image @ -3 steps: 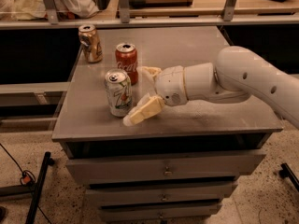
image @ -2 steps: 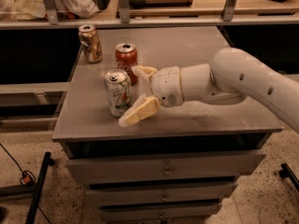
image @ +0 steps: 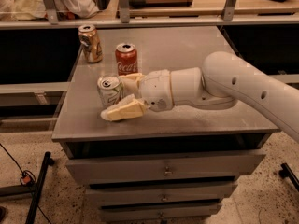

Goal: Knock 7up can over

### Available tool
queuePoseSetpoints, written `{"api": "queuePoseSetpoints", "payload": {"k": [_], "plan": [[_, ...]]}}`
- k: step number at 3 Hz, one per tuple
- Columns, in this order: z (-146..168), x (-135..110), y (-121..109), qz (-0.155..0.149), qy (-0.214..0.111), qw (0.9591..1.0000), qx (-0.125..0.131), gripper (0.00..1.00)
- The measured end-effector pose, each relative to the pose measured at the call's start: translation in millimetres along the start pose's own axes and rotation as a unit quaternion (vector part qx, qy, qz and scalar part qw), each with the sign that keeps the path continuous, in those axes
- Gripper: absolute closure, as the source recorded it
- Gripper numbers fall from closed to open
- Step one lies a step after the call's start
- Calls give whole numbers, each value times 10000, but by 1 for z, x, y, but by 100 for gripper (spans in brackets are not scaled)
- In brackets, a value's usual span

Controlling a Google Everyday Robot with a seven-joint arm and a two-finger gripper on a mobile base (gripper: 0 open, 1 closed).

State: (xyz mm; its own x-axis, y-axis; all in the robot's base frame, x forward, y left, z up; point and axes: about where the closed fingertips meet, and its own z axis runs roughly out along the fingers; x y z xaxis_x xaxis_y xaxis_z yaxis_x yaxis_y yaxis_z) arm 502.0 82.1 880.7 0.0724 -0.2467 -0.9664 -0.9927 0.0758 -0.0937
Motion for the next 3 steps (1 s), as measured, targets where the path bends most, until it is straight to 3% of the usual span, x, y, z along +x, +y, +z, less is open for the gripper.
{"api": "queuePoseSetpoints", "payload": {"k": [1, 3], "plan": [[11, -2, 10, 68, -73, 9998, -147, 56], [24, -5, 21, 159, 61, 9992, -371, 58]]}}
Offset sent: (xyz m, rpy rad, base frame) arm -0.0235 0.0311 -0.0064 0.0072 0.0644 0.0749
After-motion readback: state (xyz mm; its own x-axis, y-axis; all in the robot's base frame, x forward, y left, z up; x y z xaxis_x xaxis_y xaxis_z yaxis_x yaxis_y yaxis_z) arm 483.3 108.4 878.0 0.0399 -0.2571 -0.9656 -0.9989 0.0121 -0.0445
